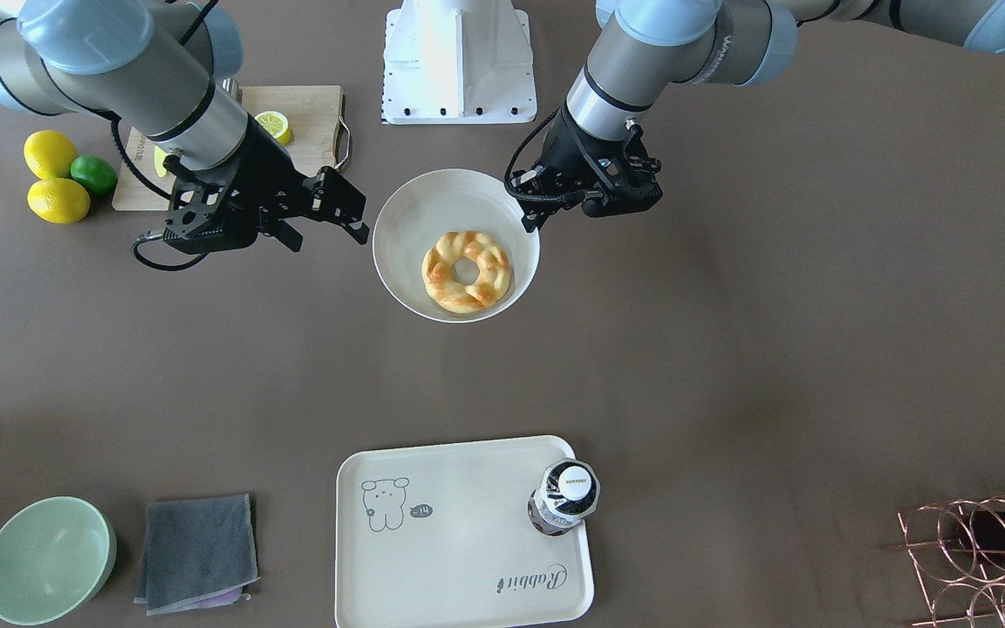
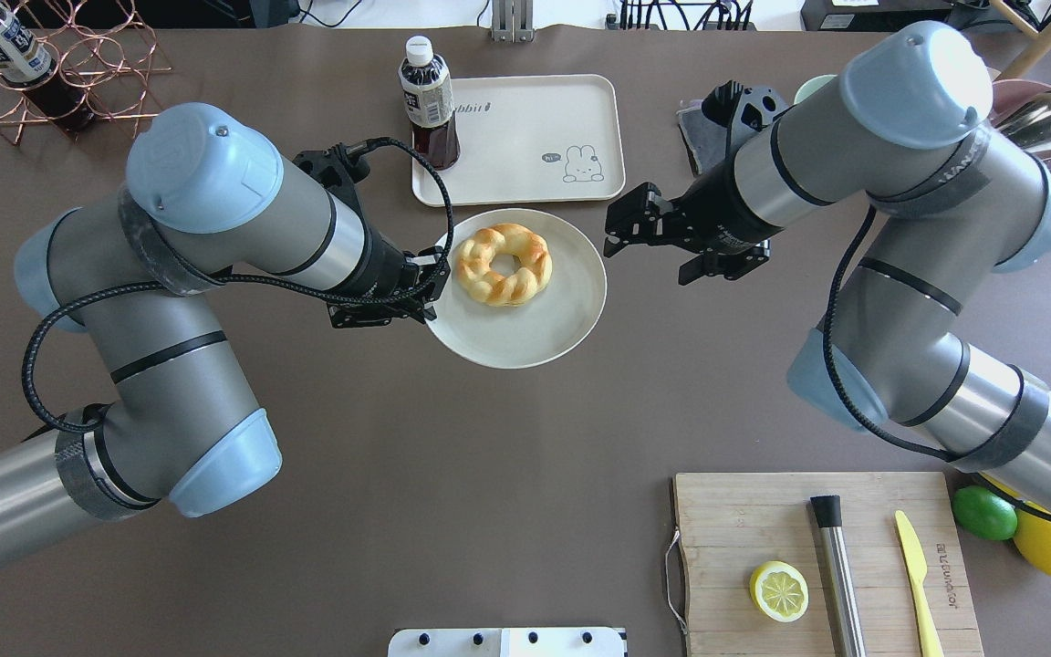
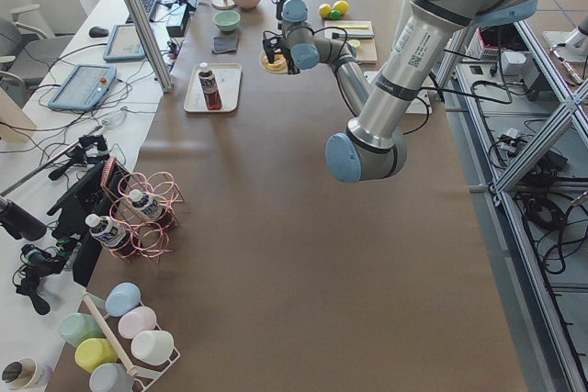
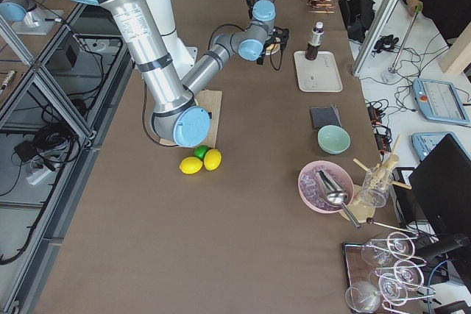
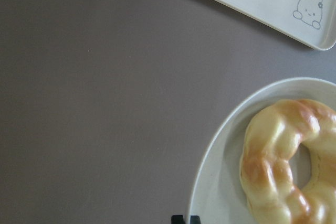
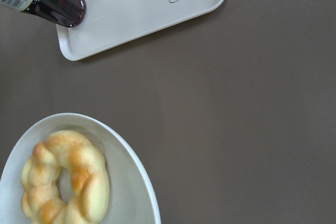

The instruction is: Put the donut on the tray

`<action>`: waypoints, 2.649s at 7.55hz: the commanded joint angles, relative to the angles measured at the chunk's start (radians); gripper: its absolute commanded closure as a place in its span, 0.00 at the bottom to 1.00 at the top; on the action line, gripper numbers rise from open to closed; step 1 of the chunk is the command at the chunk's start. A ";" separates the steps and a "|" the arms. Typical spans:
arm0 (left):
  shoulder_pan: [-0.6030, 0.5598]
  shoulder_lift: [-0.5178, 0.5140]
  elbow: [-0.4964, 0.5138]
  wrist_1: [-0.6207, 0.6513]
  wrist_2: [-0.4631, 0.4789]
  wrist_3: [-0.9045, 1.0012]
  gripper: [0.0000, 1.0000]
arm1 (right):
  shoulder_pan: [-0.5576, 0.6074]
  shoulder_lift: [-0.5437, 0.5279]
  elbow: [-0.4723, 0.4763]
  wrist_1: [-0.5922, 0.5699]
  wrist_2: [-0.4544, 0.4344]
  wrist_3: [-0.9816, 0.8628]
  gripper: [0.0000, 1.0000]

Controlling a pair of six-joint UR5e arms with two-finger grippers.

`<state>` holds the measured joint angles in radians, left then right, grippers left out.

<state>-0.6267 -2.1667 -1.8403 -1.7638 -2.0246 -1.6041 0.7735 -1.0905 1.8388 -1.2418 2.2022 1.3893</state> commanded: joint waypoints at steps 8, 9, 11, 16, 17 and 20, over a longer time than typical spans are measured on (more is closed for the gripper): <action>0.076 0.005 -0.025 0.007 0.102 -0.037 1.00 | -0.080 0.029 -0.010 -0.058 -0.027 0.045 1.00; 0.077 0.005 -0.028 0.007 0.103 -0.037 1.00 | -0.080 0.029 -0.010 -0.059 -0.035 0.045 1.00; 0.077 0.005 -0.030 0.007 0.103 -0.037 1.00 | -0.089 0.029 -0.018 -0.059 -0.045 0.045 1.00; 0.084 0.004 -0.033 0.004 0.150 -0.033 0.02 | -0.070 0.027 -0.016 -0.054 -0.044 0.045 1.00; 0.084 0.002 -0.039 0.004 0.149 -0.031 0.02 | -0.069 0.026 -0.019 -0.056 -0.047 0.045 1.00; 0.017 -0.001 -0.050 0.006 0.077 -0.028 0.02 | -0.077 0.024 -0.047 -0.058 -0.059 0.045 1.00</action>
<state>-0.5528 -2.1667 -1.8858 -1.7594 -1.8869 -1.6341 0.7026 -1.0652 1.8112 -1.2989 2.1476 1.4343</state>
